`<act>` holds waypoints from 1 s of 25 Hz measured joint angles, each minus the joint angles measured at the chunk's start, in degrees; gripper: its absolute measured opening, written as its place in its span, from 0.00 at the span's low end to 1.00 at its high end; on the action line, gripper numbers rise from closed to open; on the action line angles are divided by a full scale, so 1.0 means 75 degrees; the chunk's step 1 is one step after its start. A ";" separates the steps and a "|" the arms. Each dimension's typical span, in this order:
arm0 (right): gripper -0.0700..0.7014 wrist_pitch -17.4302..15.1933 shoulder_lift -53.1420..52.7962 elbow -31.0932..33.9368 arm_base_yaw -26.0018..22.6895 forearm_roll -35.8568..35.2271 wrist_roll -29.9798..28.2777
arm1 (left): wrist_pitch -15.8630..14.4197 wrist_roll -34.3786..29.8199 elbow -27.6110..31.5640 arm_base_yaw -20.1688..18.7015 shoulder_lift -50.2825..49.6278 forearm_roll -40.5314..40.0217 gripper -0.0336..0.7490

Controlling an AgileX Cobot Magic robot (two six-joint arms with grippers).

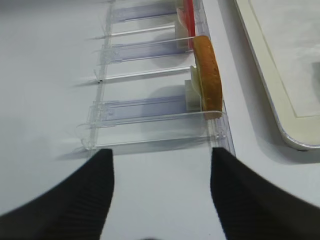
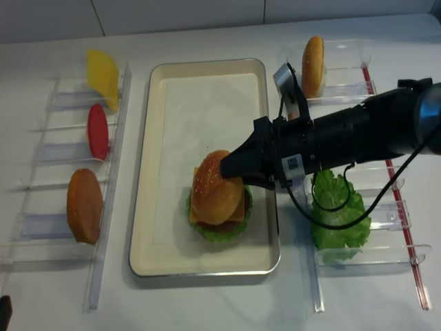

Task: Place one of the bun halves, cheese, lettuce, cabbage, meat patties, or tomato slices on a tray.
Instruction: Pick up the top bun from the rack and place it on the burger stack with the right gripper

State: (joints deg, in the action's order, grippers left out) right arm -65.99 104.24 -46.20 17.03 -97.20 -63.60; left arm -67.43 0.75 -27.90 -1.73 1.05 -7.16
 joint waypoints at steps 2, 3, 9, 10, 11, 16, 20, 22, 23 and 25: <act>0.39 0.0000 0.0000 0.0000 0.0000 -0.0012 -0.0052 | 0.0000 0.0000 0.0000 0.0000 0.0000 0.0000 0.57; 0.39 0.0000 0.0000 0.0000 0.0000 -0.0012 -0.0068 | 0.0000 0.0000 0.0000 0.0000 0.0000 0.0000 0.57; 0.49 0.0000 0.0000 0.0000 0.0000 -0.0016 -0.0100 | 0.0000 0.0000 0.0000 0.0000 0.0000 0.0000 0.57; 0.55 0.0000 0.0000 0.0000 0.0000 -0.0029 -0.0100 | 0.0000 0.0000 0.0000 0.0000 0.0000 0.0000 0.57; 0.60 0.0000 0.0000 0.0000 0.0000 -0.0029 -0.0100 | 0.0000 0.0000 0.0000 0.0000 0.0000 0.0000 0.57; 0.72 0.0000 0.0000 -0.0028 0.0000 -0.0029 -0.0100 | 0.0000 0.0000 0.0000 0.0000 0.0000 0.0000 0.57; 0.73 0.0000 0.0000 -0.0028 -0.0032 -0.0033 -0.0100 | 0.0000 0.0000 0.0000 0.0000 0.0000 0.0000 0.57; 0.73 0.0000 0.0000 -0.0028 -0.0174 -0.0033 -0.0100 | 0.0000 0.0000 0.0000 0.0000 0.0000 0.0000 0.57; 0.73 0.0000 0.0000 -0.0028 -0.0256 -0.0033 -0.0100 | 0.0000 0.0000 0.0000 0.0000 0.0000 0.0000 0.57; 0.73 0.0000 0.0000 -0.0028 -0.0367 0.0047 -0.0086 | 0.0000 0.0000 0.0000 0.0000 0.0000 0.0000 0.57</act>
State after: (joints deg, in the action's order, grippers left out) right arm -65.99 104.24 -46.41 14.28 -96.85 -64.24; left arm -67.43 0.75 -27.90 -1.73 1.05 -7.16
